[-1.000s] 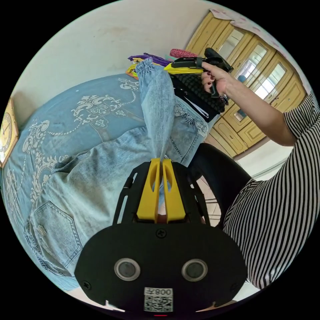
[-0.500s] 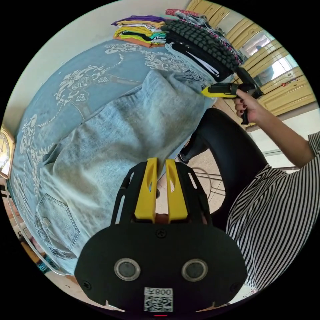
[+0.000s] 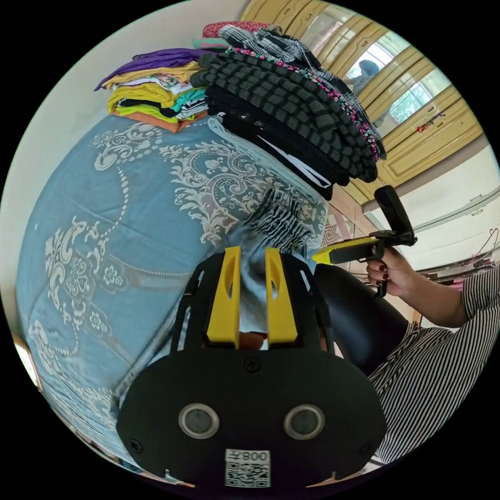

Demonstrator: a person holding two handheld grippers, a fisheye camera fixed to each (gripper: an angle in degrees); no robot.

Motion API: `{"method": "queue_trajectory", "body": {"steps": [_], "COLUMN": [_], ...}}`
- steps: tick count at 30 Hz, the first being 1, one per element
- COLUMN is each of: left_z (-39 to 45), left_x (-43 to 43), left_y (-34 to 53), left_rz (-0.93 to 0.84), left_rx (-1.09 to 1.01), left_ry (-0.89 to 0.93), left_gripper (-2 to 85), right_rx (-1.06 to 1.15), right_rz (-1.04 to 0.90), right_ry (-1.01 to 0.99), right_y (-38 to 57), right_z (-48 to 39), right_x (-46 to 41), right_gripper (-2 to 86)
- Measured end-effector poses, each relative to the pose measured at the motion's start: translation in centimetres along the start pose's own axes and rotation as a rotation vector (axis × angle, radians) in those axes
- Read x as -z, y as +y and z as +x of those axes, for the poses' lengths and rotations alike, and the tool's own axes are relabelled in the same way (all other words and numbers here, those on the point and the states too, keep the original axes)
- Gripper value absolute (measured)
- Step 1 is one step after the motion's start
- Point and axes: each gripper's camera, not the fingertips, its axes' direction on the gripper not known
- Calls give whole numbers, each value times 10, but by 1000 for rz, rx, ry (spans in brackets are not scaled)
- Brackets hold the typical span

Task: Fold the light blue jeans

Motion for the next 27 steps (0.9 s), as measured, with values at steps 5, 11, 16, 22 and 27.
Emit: {"method": "queue_trajectory", "body": {"steps": [5,11,16,22,27], "left_z": [11,23,30,38,50], "left_x": [-11,-14,6,32,49], "left_y": [-56,-82,-92,-106,-114], "left_rz": [-107,-177,-123,-12,53], "left_rx": [-51,-46,-25,-23,-51], "left_ry": [-40,-38,-3,104,148], "left_gripper": [67,16,6,7,13], "right_rx": [-77,-101,-63,43,101], "right_rz": [113,91,84,109,166], "right_ry": [-40,-15,-1,37,21], "right_y": [-2,-16,-20,-26,-33], "right_z": [26,31,21,-20,-52], "right_x": [48,55,75,105,130], "right_gripper": [63,40,21,8,4]}}
